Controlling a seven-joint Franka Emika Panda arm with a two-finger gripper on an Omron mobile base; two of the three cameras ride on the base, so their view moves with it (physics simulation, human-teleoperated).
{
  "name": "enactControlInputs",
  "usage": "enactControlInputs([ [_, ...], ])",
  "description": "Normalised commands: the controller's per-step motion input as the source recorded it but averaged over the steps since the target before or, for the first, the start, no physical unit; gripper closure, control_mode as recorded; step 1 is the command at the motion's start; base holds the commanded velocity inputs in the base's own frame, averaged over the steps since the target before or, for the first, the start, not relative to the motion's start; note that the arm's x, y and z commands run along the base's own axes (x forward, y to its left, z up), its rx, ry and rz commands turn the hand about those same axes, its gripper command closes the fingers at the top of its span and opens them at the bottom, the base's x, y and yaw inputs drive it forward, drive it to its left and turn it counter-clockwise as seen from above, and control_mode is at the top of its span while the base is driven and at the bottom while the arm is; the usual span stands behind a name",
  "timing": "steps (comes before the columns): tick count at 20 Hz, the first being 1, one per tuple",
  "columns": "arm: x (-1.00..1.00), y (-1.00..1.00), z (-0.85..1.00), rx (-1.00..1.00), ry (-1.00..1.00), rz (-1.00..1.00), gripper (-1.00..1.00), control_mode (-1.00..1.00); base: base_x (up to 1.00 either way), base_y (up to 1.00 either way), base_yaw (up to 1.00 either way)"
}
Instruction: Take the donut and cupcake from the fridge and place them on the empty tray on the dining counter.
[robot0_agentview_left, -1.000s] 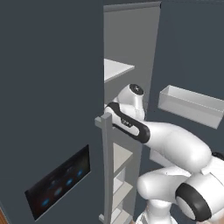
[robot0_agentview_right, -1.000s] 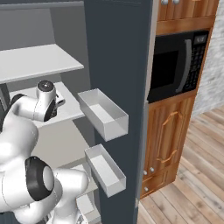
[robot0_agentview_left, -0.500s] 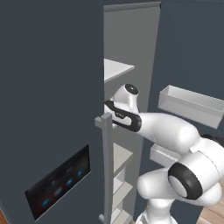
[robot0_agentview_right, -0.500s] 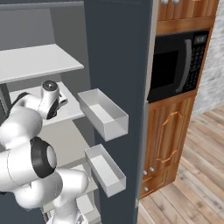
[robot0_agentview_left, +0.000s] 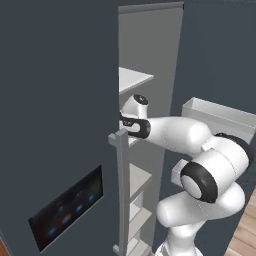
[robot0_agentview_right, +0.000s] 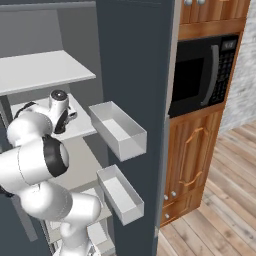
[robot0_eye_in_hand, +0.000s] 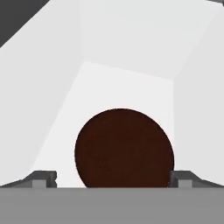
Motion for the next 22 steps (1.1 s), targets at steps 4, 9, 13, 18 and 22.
enactControlInputs([
  [4,0.15,0.26,-0.27,0.00,0.00,0.00,-1.00,-1.00,0.00,0.00,0.00],
  [9,-0.03,0.21,-0.61,-0.04,0.00,0.00,1.00,-1.00,0.00,0.00,0.00],
  [13,-0.47,0.13,-0.83,-0.09,-0.07,0.01,1.00,-1.00,0.00,0.00,0.00],
  [18,-0.74,-0.02,-0.35,-0.03,-0.10,0.00,1.00,-1.00,0.00,0.00,0.00],
  [22,-0.68,-0.29,-0.15,0.00,-0.04,0.00,1.00,-1.00,0.00,0.00,0.00],
])
